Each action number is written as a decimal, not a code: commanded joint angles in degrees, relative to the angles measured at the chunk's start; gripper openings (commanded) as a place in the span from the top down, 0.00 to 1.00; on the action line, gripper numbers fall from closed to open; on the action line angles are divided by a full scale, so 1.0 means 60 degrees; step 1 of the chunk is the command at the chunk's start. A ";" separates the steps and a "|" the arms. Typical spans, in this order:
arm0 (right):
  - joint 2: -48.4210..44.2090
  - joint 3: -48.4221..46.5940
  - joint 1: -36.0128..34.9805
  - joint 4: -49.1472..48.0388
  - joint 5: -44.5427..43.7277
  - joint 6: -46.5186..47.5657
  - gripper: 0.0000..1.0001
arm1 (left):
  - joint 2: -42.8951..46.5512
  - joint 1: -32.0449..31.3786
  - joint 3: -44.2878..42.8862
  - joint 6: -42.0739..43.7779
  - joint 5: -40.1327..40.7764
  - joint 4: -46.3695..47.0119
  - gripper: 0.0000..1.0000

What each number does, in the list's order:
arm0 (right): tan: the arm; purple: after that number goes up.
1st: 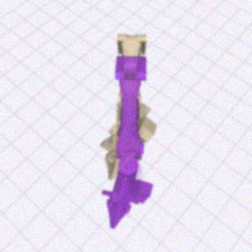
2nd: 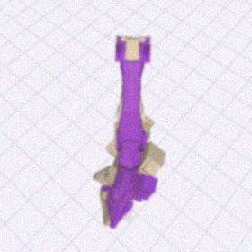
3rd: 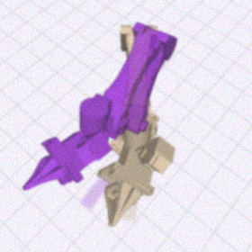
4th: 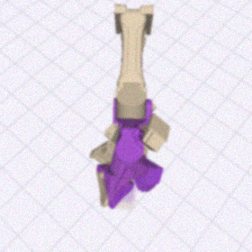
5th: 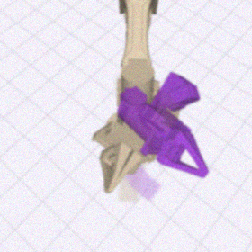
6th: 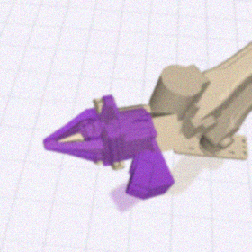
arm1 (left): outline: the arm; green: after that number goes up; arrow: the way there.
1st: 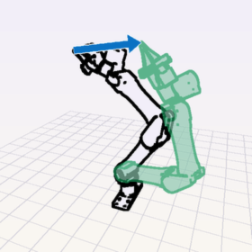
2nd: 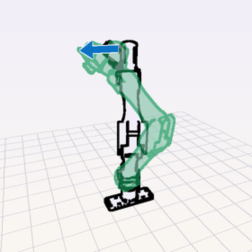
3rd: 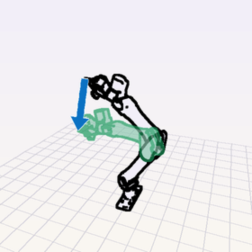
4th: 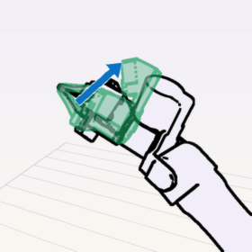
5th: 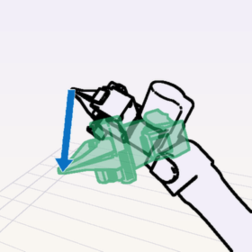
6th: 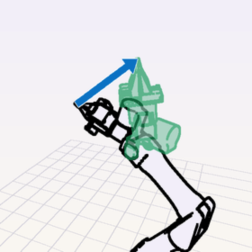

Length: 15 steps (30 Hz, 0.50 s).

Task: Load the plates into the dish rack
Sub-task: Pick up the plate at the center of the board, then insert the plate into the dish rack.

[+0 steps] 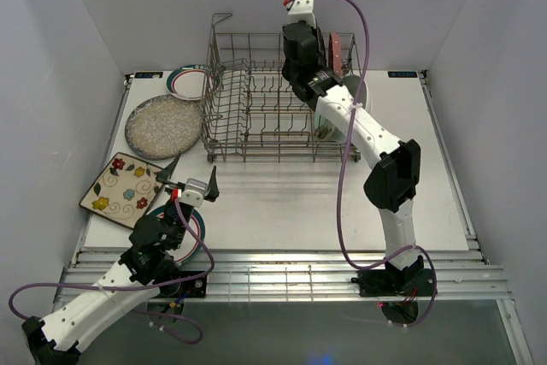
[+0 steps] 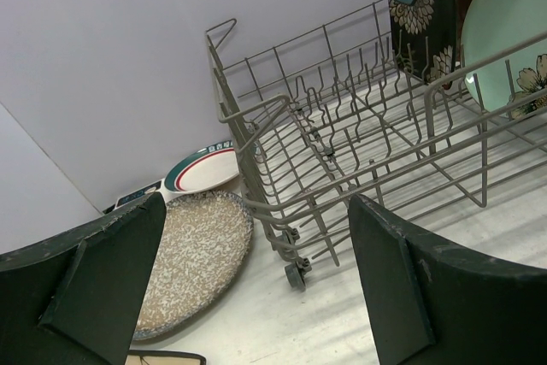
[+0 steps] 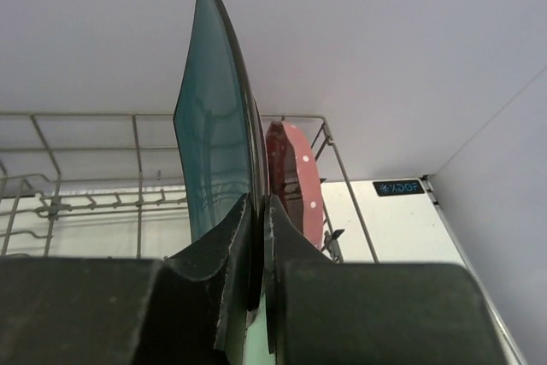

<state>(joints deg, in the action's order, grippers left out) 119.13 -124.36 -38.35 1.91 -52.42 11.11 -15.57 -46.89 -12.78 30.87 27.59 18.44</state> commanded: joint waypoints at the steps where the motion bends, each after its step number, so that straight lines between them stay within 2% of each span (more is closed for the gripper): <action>1: -0.0168 -0.0660 0.0005 -0.2471 -0.0476 0.0753 0.92 | -0.0056 -0.0036 0.0035 -0.0019 -0.0073 0.0033 0.02; 15: 0.1091 -0.0880 0.0063 -0.3526 -0.0726 0.1912 0.92 | -0.0217 -0.0036 0.0035 -0.0062 -0.0146 0.0018 0.02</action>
<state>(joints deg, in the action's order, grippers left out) 127.00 -124.73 -38.26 -7.42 -55.27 20.12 -16.36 -46.89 -12.78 30.85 27.40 18.44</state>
